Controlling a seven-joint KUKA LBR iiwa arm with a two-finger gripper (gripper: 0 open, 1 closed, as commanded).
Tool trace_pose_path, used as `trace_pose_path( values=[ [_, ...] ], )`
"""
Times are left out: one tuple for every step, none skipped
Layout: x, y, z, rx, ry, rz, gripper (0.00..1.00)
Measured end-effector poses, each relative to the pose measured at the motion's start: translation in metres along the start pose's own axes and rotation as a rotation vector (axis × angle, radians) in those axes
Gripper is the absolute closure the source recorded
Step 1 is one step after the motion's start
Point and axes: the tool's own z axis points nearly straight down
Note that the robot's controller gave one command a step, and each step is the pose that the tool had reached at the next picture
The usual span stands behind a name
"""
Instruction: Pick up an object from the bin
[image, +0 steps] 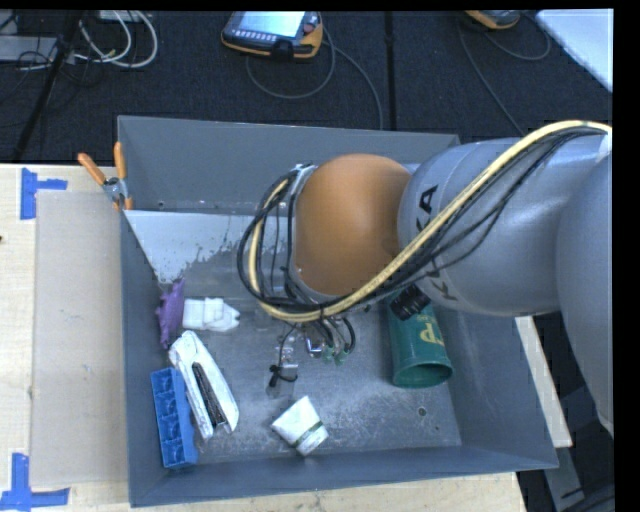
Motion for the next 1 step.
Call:
trace_pose_path(
  values=[
    [-0.0016,-0.0007,-0.0046,-0.002,-0.008,0.003,0.0]
  ],
)
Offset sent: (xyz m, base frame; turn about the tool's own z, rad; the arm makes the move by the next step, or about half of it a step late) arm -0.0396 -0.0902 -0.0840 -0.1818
